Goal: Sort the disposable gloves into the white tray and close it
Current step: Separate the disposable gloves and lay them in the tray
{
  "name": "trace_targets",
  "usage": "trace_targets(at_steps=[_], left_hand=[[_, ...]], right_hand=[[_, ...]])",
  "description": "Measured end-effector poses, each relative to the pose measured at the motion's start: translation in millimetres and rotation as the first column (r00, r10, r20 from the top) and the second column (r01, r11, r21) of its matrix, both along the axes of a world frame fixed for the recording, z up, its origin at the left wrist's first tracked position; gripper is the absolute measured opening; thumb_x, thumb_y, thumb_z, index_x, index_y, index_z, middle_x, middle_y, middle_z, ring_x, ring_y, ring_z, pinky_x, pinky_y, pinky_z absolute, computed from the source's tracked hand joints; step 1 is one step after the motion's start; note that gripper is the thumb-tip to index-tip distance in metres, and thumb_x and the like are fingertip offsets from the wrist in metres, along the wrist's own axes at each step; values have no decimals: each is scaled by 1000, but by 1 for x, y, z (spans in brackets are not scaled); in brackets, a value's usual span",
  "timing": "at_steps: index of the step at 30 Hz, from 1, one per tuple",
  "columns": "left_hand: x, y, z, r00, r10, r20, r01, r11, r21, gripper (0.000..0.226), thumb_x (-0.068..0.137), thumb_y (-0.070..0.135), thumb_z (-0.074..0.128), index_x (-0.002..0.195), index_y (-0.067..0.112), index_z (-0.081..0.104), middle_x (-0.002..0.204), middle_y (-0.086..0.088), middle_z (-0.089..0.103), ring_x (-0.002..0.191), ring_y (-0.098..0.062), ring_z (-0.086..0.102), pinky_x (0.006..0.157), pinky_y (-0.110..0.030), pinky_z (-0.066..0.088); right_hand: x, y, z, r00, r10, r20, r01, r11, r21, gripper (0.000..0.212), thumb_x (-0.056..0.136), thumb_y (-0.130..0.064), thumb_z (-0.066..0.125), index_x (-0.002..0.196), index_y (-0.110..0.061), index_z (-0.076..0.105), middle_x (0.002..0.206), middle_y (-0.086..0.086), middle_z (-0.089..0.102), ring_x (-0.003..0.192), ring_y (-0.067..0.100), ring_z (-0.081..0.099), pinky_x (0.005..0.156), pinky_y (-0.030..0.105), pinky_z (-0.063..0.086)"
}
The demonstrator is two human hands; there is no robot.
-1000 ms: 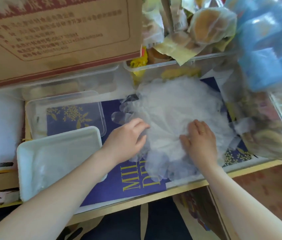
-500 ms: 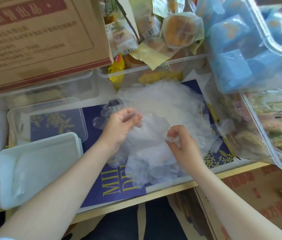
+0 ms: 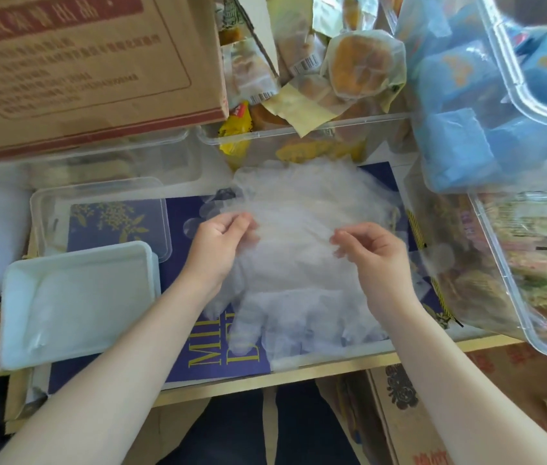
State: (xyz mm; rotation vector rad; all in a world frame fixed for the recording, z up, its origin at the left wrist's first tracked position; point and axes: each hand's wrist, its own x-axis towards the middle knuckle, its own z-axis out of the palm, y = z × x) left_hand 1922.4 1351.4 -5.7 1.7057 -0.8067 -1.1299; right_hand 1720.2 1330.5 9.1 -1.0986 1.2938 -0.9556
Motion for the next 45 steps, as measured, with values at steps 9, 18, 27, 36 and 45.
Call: trace_targets(at_steps=[9,18,27,36,45], left_hand=[[15,25,-6,981,-120,155,136,986,-95,80,82,72,38,142,20,31,143,7,33,130,2,32,94,3,23],[32,54,11,875,-475,-97,441,863,-244,111,44,74,73,134,22,35,119,8,62,119,-15,55,103,-28,40],[45,58,2,991,-40,130,52,995,-89,19,88,2,59,79,17,64,66,10,68,52,-5,57,58,-15,46],[62,62,7,992,-113,62,117,991,-69,24,87,-1,58,78,19,66,66,8,70,55,-4,57,62,-15,48],[63,48,12,977,-210,46,214,971,-108,21,86,-1,59,79,17,66,68,10,70,66,-2,63,71,-14,50]], right_hand=[[-11,19,7,900,435,17,-435,900,-21,11,90,1,52,85,-3,61,89,-10,73,75,11,62,66,21,47],[24,13,14,883,432,182,-453,887,93,17,96,-1,40,85,-8,51,75,1,72,55,10,57,54,19,39],[46,-22,-36,671,307,-676,-225,952,209,45,91,-33,57,128,-8,51,131,10,48,120,27,47,99,34,37],[62,-45,-53,764,243,-598,-82,956,282,36,81,-11,61,115,-10,49,101,6,56,88,24,55,72,27,42],[47,-46,-44,833,191,-519,-114,978,177,8,89,-17,60,82,-18,54,87,0,58,80,18,53,61,25,41]])
